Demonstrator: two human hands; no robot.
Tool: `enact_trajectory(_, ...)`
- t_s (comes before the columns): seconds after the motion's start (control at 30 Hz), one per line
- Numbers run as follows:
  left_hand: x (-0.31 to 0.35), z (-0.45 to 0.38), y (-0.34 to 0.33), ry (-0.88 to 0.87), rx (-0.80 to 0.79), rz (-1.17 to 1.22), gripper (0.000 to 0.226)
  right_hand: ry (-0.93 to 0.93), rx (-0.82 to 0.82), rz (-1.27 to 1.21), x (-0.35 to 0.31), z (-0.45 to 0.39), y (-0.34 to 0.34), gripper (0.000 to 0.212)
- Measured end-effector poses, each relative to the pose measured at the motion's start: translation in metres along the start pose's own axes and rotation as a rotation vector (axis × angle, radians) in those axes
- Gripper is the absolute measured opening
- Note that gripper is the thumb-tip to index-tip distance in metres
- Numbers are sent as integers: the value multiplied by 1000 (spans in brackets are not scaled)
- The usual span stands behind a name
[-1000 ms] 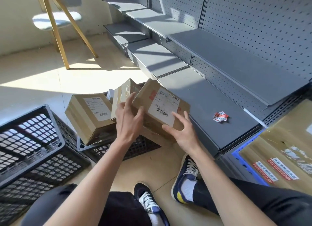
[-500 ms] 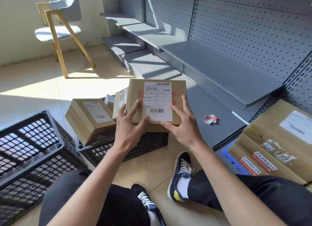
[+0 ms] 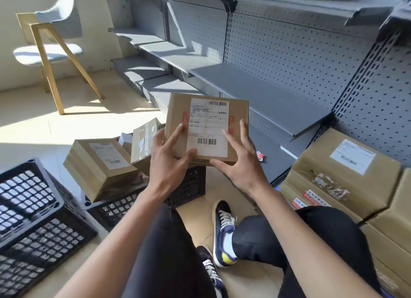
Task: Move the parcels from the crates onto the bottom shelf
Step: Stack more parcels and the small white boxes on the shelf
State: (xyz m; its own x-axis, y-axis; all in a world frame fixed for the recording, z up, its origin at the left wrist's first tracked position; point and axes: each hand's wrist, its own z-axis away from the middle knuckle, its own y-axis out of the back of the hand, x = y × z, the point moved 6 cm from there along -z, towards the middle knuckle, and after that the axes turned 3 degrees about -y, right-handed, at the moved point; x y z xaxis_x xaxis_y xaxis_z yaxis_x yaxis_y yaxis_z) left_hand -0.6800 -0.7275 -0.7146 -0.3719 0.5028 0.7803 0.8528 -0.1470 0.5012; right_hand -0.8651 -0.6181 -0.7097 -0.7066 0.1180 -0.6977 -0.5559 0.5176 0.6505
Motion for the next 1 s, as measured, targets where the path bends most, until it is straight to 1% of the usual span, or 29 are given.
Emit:
enact_trajectory(0.27, 36, -19, -44, -100, -88, 129, 72, -56, 171, 94, 12, 8, 57, 84)
enact_trajectory(0.43, 69, -20, -74, -146, -143, 206, 71, -101, 231, 148, 24, 20, 98, 84)
enact_trajectory(0.73, 137, 4, -148, -212, -314, 254, 69, -226, 354, 176, 66, 75, 172, 81)
enact_trajectory(1.0, 204, 41, -205, -264, -427, 338, 68, -299, 437, 239, 94, 131, 244, 81)
